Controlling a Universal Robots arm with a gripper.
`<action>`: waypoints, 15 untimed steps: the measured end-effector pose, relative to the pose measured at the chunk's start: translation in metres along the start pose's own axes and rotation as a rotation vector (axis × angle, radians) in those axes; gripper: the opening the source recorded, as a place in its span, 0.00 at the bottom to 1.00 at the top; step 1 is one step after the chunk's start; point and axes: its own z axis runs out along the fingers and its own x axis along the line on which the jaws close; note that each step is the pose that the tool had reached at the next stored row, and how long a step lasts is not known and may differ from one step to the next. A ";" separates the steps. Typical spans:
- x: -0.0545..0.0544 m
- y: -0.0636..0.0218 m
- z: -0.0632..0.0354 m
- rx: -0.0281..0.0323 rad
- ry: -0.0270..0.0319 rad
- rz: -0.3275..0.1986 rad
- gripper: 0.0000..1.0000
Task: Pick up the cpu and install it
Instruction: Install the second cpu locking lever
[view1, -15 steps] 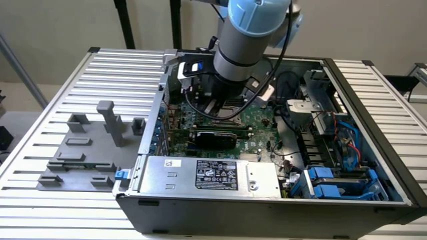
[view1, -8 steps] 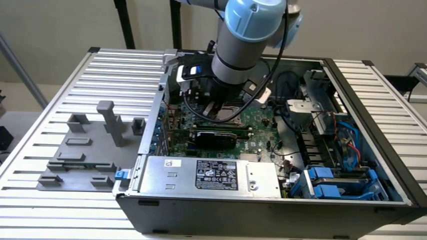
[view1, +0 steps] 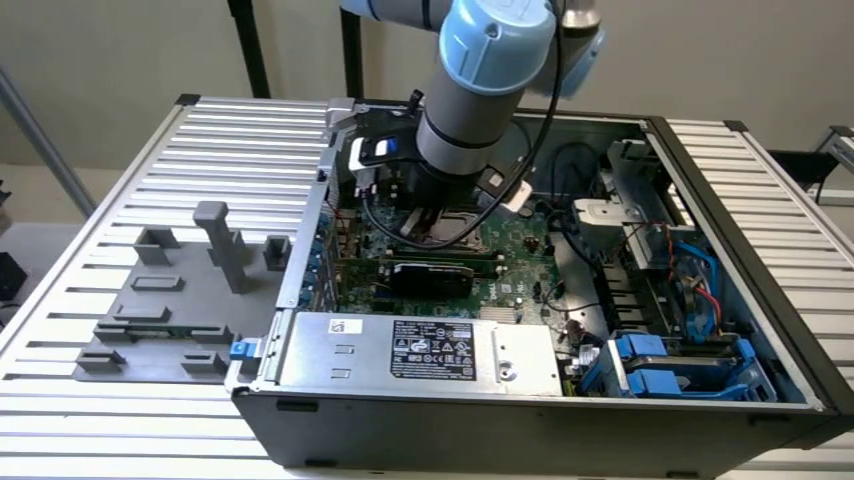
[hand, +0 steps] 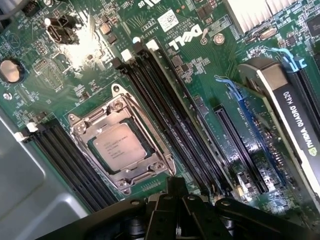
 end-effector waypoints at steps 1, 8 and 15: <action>0.000 -0.0003 0.0016 -0.0011 -0.0015 0.001 0.11; -0.001 -0.0011 0.0104 -0.0053 -0.0069 0.003 0.11; 0.001 -0.0016 0.0174 -0.0076 -0.0100 0.004 0.11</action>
